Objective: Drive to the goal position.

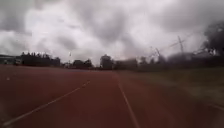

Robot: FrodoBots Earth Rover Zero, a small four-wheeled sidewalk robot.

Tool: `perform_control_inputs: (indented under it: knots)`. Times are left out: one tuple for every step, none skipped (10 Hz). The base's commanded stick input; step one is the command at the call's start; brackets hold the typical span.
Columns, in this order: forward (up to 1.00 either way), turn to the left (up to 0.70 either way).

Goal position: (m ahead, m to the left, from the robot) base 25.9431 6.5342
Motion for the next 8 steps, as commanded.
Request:
perform_control_inputs:
  knots:
    - [0.7, -0.24]
    - [0.7, -0.24]
    - [0.7, -0.23]
    - [0.7, -0.23]
    - [0.7, -0.21]
    - [0.7, -0.2]
    - [0.7, -0.19]
    - [0.7, -0.18]
